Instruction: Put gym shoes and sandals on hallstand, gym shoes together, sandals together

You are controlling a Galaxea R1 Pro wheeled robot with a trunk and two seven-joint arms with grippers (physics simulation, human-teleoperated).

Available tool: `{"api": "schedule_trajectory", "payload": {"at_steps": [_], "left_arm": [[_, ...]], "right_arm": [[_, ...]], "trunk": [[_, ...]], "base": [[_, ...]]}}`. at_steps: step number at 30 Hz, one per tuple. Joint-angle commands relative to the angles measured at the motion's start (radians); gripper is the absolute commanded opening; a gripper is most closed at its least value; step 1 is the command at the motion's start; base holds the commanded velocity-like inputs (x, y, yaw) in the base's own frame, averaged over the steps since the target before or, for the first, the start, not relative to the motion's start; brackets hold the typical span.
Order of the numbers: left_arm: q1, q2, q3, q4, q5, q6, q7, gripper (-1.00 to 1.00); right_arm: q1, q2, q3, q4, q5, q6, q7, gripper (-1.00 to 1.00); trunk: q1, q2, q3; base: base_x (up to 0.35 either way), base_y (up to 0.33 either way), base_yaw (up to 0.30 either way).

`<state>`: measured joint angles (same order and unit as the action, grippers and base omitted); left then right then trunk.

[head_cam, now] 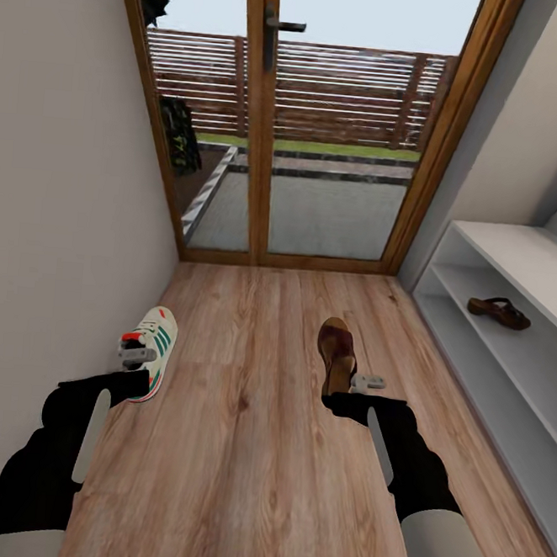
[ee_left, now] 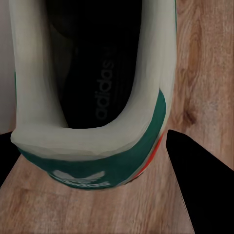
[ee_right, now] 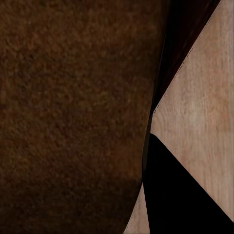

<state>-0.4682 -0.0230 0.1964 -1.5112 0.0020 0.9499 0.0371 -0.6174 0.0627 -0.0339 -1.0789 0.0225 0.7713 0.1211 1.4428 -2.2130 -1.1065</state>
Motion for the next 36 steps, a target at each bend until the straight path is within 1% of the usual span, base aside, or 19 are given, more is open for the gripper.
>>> {"api": "schedule_trajectory", "payload": {"at_steps": [1, 11, 32, 34, 36], "left_arm": [[0.0, 0.0, 0.0, 0.0, 0.0, 0.0, 0.0, -1.0], [-0.001, 0.0, 0.0, 0.0, 0.0, 0.0, 0.0, -1.0], [-0.001, 0.0, 0.0, 0.006, 0.0, 0.0, 0.0, -1.0], [-0.001, 0.0, -0.003, 0.006, 0.0, 0.0, 0.0, -1.0], [0.0, 0.0, -0.013, 0.006, 0.0, 0.0, 0.0, -1.0]], "right_arm": [[0.0, 0.0, 0.0, 0.0, -0.004, 0.0, -0.003, -1.0], [0.0, 0.0, 0.0, -0.001, -0.004, 0.002, -0.006, -1.0], [0.0, 0.0, 0.0, -0.002, -0.004, 0.002, -0.003, -1.0], [0.0, 0.0, 0.0, -0.003, -0.004, 0.002, -0.003, -1.0], [0.0, 0.0, 0.0, -0.003, -0.004, 0.002, -0.003, -1.0]], "trunk": [[0.0, 0.0, 0.0], [0.0, 0.0, 0.0], [0.0, 0.0, 0.0], [0.0, 0.0, 0.0], [0.0, 0.0, 0.0]], "base": [[0.339, 0.0, 0.0], [0.339, 0.048, 0.0], [0.333, 0.113, -0.001], [0.269, 0.025, -0.084], [0.162, 0.01, -0.19]]}}
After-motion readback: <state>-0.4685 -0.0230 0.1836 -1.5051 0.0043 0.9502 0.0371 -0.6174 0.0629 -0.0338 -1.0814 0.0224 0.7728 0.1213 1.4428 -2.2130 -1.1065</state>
